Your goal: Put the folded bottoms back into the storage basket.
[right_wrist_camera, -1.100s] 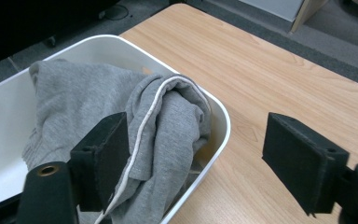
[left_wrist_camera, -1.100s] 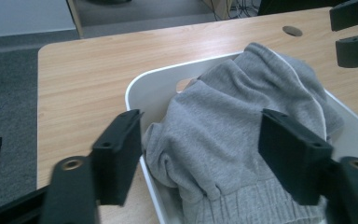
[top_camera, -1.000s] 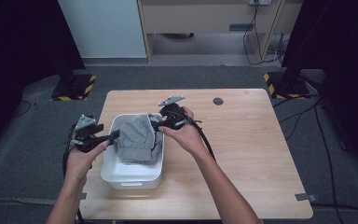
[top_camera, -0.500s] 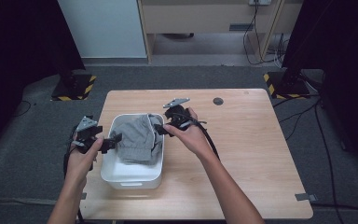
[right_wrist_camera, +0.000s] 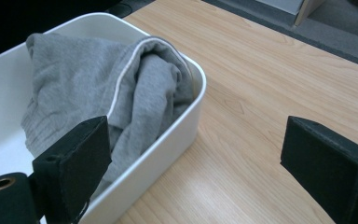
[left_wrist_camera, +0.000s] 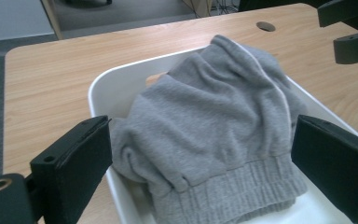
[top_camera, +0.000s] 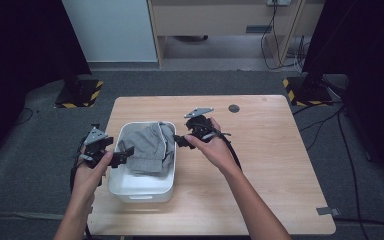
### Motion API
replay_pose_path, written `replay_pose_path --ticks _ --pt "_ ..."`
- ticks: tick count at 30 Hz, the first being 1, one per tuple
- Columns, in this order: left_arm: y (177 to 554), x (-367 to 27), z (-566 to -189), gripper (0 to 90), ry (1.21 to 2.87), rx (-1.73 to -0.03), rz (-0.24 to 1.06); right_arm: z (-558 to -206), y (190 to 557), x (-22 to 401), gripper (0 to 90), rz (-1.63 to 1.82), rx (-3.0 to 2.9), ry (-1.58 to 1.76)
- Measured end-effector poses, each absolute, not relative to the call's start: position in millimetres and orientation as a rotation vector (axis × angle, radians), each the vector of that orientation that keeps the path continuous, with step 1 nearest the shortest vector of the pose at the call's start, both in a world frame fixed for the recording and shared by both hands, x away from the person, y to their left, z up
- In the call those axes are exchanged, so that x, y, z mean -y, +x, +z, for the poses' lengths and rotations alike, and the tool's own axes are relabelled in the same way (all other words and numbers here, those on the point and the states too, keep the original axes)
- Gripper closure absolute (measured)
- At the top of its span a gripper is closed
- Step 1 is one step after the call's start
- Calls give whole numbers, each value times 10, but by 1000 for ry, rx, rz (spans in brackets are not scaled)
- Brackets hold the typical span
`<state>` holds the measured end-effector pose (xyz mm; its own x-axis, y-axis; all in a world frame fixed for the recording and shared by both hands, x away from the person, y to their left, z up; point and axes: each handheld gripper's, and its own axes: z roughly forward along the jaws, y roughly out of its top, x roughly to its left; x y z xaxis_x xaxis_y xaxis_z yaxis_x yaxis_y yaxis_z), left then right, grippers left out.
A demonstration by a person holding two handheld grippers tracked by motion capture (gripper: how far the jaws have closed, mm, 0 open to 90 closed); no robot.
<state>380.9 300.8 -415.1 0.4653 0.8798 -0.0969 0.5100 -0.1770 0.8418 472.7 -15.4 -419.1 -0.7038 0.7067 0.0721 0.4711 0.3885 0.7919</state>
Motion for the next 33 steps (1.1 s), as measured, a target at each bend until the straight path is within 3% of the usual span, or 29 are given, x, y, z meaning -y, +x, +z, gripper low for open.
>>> replay_pose_path --ticks 33 --pt "3741 -1893 -4135 38 1960 -963 415 -4488 4317 1267 87 1183 -2322 1128"
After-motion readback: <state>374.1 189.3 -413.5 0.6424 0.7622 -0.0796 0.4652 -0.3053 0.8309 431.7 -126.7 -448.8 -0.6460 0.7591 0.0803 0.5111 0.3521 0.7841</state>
